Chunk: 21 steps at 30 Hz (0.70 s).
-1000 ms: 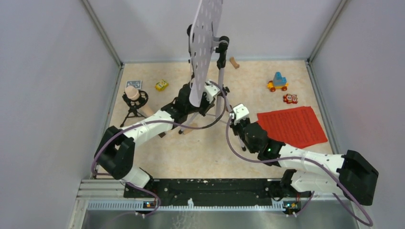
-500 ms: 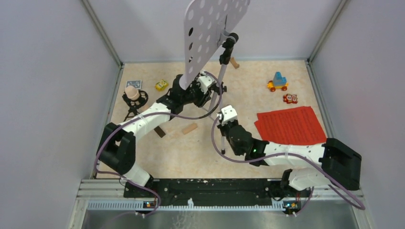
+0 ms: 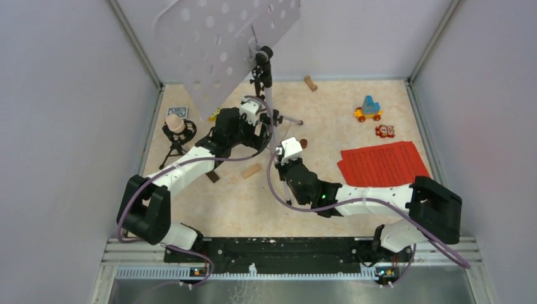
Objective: Pack up the instrument practice props
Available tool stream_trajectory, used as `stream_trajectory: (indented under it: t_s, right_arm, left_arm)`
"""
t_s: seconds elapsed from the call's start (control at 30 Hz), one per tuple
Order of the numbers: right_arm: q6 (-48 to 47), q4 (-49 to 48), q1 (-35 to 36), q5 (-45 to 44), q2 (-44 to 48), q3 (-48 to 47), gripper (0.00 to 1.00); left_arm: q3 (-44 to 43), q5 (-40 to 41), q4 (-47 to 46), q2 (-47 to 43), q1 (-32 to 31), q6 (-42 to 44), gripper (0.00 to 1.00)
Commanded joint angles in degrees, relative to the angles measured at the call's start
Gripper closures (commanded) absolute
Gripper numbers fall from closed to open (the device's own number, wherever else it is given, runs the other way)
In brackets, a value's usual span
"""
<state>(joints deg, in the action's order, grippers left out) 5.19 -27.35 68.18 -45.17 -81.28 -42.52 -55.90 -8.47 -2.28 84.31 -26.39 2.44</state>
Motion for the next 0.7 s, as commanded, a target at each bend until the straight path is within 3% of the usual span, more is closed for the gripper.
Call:
stream_trajectory:
  t_s: [0.0,0.57,0.67]
  right_arm:
    - [5.2,2.3,2.9,14.4,0.8,-1.0,1.0]
    - [9.3,2.8,-2.3,20.5,4.3,1.7,1.0]
    - [9.1,4.3,-2.6,21.3,5.6,1.7,0.88]
  left_arm:
    - [3.6,2.8,-2.0,-5.4,-0.4,-7.3,0.01]
    - [16.4,-1.0,1.6,-30.2,-0.5,-15.4,0.01]
    - [19.3,-2.8,-1.8,-34.6,-0.5,-15.7,0.01]
